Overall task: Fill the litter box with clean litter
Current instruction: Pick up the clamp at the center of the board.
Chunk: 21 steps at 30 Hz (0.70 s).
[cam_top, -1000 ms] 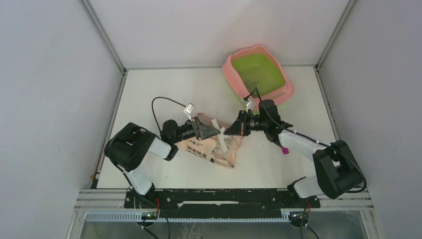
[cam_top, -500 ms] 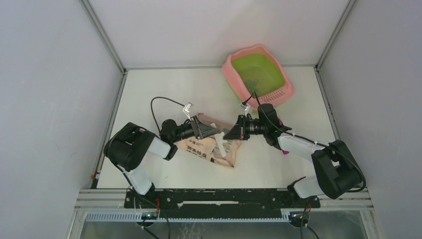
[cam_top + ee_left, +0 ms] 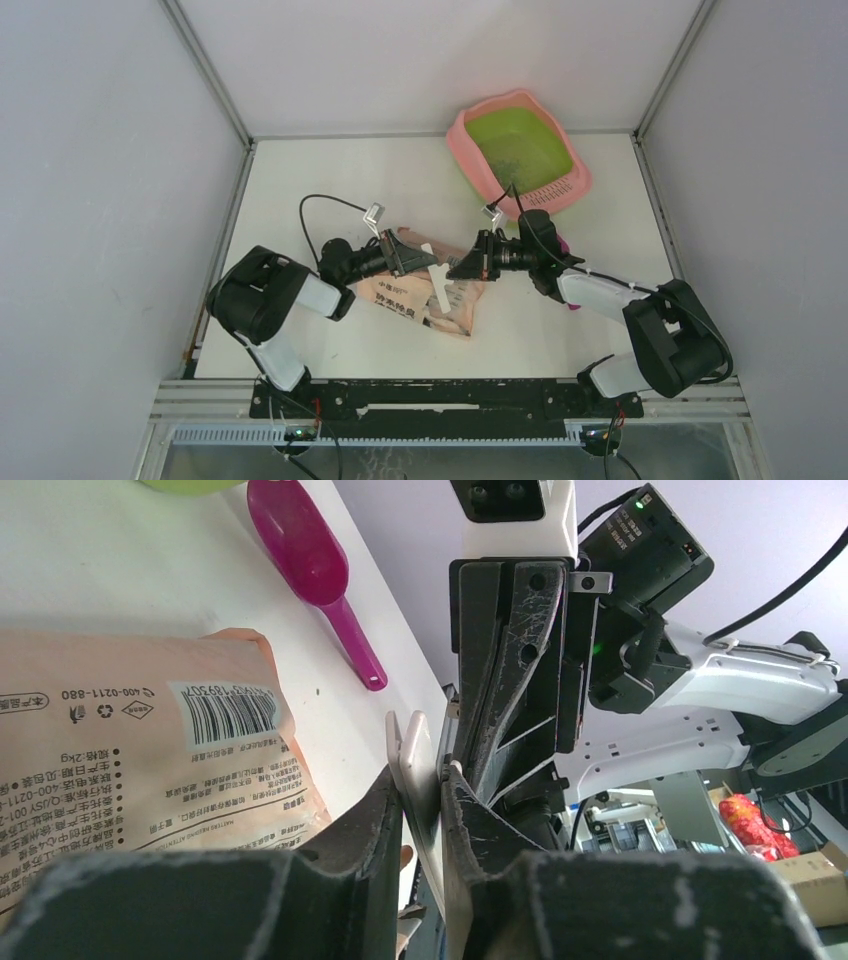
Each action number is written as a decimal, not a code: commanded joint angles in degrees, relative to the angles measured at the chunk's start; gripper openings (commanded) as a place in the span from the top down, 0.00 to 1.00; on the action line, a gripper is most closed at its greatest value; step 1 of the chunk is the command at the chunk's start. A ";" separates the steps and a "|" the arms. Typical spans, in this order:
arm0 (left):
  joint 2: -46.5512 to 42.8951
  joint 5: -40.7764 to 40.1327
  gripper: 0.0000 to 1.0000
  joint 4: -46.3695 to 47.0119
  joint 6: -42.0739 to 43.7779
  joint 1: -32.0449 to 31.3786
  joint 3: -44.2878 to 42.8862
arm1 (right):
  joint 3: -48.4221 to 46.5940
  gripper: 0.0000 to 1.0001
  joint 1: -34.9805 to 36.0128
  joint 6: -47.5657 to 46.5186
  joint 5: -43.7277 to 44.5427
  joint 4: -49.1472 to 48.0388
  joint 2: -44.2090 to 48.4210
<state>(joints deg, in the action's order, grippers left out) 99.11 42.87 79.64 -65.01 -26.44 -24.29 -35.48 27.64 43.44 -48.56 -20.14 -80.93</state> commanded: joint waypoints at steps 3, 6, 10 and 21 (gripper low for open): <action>-1.98 1.34 0.91 2.68 0.97 0.15 -1.72 | -0.88 0.80 0.24 0.90 -1.99 -1.96 0.69; -2.47 1.55 0.92 2.75 0.59 0.24 -1.79 | -1.03 0.69 -1.62 -1.05 -2.75 2.06 2.24; -3.10 1.80 0.92 2.76 0.09 0.46 -1.96 | -1.08 0.60 -4.22 -3.45 -2.93 6.55 5.38; -2.58 4.41 0.91 3.29 -3.36 0.51 -4.37 | -1.08 0.54 -3.85 -3.77 -5.74 2.16 2.56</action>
<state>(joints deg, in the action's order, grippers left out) 98.43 45.23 79.59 -66.39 -26.33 -25.52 -35.51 22.98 40.80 -51.90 -13.74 -76.99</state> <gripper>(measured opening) 0.176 0.451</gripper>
